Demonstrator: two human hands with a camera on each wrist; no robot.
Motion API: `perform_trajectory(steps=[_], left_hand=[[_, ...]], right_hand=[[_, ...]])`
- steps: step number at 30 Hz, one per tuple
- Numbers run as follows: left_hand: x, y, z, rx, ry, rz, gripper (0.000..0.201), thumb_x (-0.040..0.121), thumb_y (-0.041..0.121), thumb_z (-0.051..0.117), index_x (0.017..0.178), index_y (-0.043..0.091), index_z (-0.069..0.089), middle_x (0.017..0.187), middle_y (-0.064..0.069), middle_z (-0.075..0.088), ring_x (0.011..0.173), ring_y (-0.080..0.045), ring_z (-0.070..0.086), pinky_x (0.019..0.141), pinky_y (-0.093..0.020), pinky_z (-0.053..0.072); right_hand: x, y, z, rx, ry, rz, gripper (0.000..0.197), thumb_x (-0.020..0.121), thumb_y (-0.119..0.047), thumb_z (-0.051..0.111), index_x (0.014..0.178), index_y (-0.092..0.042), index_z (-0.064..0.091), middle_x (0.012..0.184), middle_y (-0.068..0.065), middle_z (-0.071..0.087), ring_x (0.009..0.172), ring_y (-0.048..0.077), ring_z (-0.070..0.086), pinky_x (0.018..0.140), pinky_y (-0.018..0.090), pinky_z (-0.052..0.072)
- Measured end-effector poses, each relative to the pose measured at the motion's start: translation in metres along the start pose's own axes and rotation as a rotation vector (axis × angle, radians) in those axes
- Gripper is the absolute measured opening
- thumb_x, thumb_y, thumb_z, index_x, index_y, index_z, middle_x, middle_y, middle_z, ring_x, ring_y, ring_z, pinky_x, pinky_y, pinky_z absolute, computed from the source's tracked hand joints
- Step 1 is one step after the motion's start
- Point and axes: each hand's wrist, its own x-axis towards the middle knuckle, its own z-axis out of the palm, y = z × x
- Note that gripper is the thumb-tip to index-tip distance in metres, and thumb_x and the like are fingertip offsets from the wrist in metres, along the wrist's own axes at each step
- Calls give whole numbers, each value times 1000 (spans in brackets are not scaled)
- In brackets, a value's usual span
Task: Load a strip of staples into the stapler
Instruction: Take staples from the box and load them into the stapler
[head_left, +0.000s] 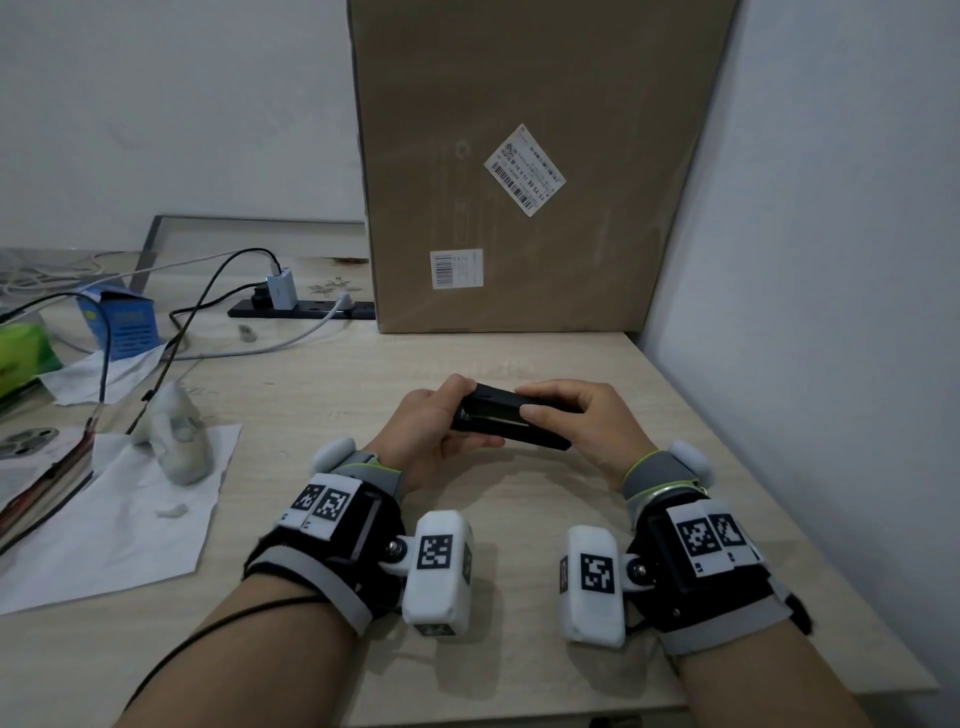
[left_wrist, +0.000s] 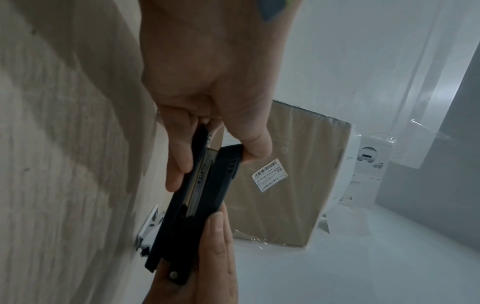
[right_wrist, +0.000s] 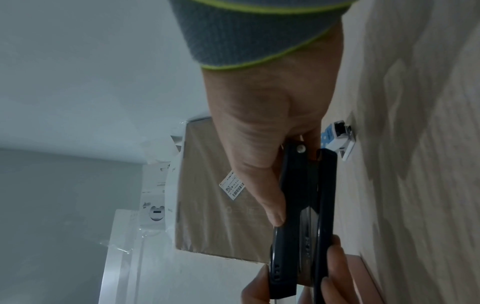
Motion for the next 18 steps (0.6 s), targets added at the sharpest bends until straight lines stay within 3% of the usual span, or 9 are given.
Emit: perform_trajectory(steps=[5, 8, 13, 16, 18], left_hand=[[-1, 2, 0, 20, 17, 12, 30, 90, 27, 52, 95, -2, 59, 92, -24, 69, 66, -29, 72, 50, -22, 55], [2, 1, -2, 35, -3, 4, 40, 87, 36, 54, 103, 0, 61, 96, -19, 69, 75, -31, 72, 56, -25, 57], [4, 1, -1, 110, -64, -24, 57, 87, 59, 44, 112, 10, 62, 92, -9, 72, 74, -18, 72, 63, -24, 55], [6, 3, -2, 46, -31, 13, 54, 89, 60, 39, 108, 13, 59, 96, -10, 74, 62, -12, 65, 51, -20, 47], [10, 5, -7, -28, 61, 77, 44, 91, 51, 45, 106, 11, 58, 97, -11, 73, 54, -11, 57, 44, -18, 39]], right_hand=[[0, -1, -2, -187, -25, -28, 25, 79, -16, 69, 104, -20, 70, 101, -1, 71, 94, 9, 65, 84, 15, 48], [-1, -4, -2, -221, 3, -66, 24, 78, -15, 70, 101, -21, 70, 97, -3, 71, 89, 7, 64, 79, 10, 47], [-4, -8, -3, -161, 87, -96, 22, 76, -14, 72, 96, -23, 71, 91, -5, 71, 87, 7, 66, 79, 14, 50], [0, -9, -6, -79, 247, -71, 21, 75, -14, 73, 95, -20, 71, 88, -2, 72, 85, 12, 67, 80, 23, 53], [4, -7, -12, -20, 427, -27, 21, 74, -14, 73, 95, -13, 71, 88, 5, 72, 82, 16, 67, 78, 29, 54]])
